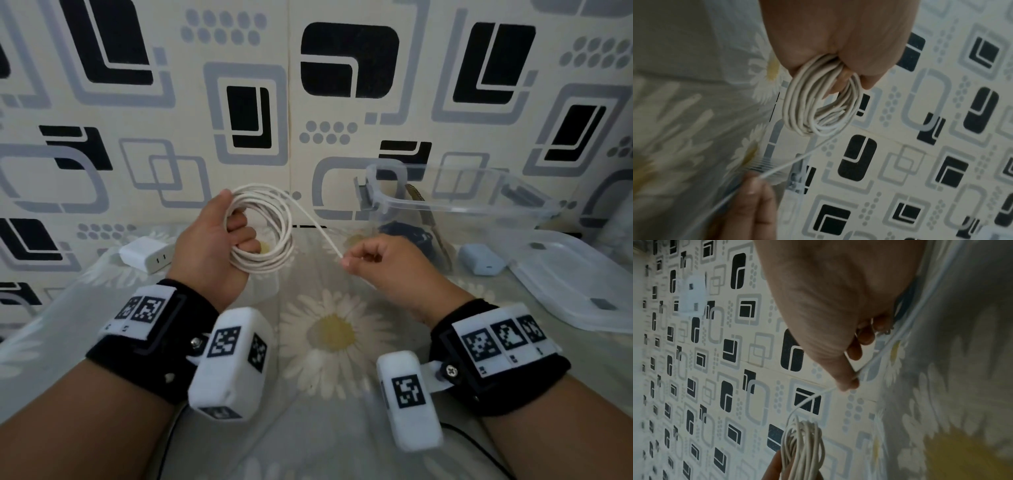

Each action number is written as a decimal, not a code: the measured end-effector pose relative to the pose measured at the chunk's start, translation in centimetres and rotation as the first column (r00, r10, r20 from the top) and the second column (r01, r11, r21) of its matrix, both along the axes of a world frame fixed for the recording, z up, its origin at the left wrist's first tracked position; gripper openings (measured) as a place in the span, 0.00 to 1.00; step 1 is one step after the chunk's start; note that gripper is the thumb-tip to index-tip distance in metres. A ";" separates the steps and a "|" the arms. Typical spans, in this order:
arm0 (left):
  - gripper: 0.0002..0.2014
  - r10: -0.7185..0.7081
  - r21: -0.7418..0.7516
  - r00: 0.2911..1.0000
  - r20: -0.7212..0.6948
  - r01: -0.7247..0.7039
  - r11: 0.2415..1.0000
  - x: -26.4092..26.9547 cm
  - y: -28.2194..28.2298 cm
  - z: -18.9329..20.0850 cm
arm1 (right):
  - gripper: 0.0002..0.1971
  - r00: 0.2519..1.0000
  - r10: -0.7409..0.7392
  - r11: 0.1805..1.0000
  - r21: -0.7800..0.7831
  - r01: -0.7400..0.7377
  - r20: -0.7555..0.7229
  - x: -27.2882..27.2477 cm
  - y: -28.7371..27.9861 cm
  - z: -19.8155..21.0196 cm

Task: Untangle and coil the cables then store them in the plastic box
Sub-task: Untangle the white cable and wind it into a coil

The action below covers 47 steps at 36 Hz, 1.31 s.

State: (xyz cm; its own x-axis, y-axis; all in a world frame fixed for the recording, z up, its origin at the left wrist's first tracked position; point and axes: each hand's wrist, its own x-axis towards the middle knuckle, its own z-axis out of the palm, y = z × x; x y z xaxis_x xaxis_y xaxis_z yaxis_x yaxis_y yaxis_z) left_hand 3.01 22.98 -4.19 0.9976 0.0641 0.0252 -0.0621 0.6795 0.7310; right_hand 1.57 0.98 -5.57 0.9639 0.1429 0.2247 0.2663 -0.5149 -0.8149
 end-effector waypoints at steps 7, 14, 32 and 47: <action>0.17 0.013 -0.184 1.000 -0.015 -0.015 0.983 0.3 1.3 0.4 | 0.06 1.000 0.024 0.981 -0.193 -0.020 0.018 0.1 -0.4 -0.2; 0.17 -0.128 -0.135 0.992 -0.002 0.127 0.983 -0.2 0.4 0.3 | 0.09 0.992 -0.119 0.969 0.224 0.106 0.046 0.2 -0.3 0.8; 0.11 -0.445 0.248 0.893 0.067 0.417 0.874 -2.1 -2.1 -0.2 | 0.09 0.999 -0.028 0.567 0.824 0.000 0.019 -0.3 0.2 2.2; 0.11 -0.505 0.333 0.861 0.058 0.460 0.823 -2.8 -2.6 0.0 | 0.09 0.996 -0.061 0.537 0.843 -0.024 0.068 -0.5 0.5 2.3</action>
State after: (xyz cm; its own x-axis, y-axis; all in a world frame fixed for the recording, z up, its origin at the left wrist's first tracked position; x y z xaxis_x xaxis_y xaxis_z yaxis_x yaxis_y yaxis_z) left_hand 0.25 20.37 -4.19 0.8832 -0.4577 0.1028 0.1013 0.4001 0.9109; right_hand 1.05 1.45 -3.27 0.9367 -0.1711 0.3056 0.3493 0.3927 -0.8507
